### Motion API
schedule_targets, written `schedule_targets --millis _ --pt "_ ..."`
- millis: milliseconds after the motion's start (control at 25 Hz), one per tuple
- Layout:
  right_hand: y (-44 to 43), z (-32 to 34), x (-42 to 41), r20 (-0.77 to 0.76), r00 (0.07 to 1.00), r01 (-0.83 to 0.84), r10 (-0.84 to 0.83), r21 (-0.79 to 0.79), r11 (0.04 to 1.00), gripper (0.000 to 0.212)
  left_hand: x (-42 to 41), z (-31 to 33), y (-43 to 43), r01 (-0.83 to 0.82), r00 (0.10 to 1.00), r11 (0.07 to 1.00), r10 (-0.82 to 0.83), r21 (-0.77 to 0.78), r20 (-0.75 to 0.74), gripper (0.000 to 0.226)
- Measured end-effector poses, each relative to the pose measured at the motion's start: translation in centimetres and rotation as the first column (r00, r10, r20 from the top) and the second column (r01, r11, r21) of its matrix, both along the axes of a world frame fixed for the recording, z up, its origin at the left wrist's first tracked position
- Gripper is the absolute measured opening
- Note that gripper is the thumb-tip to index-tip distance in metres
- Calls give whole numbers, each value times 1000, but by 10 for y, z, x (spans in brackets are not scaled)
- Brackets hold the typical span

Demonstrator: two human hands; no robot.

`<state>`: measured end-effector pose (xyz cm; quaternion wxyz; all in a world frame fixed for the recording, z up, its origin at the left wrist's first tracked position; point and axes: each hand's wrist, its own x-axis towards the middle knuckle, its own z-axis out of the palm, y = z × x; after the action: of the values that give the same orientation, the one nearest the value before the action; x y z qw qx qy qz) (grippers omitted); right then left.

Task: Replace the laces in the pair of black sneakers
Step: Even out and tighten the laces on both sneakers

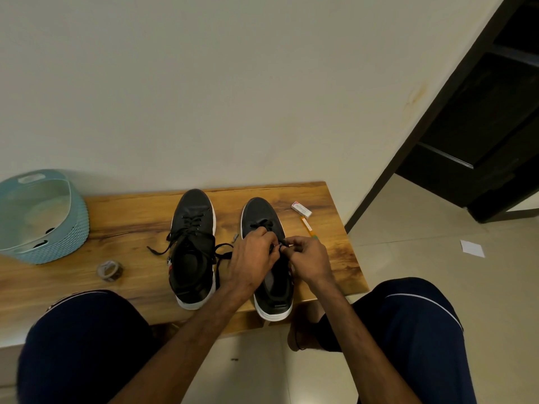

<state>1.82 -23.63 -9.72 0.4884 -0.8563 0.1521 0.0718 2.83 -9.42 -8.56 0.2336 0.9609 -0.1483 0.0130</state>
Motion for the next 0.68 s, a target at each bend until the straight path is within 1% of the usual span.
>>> schedule_targets --millis 200,480,680 --pt "0 1 0 10 1000 9 -9 1 1000 21 1 -2 -1 -14 1000 1000 13 -28 -28 15" --pt "-1 1 2 23 999 25 -25 -3 1000 20 -2 -5 -3 0 1000 1000 0 -13 3 21" --pt "0 2 2 39 999 -10 13 -72 997 26 0 -2 -5 -12 1000 999 12 31 3 22"
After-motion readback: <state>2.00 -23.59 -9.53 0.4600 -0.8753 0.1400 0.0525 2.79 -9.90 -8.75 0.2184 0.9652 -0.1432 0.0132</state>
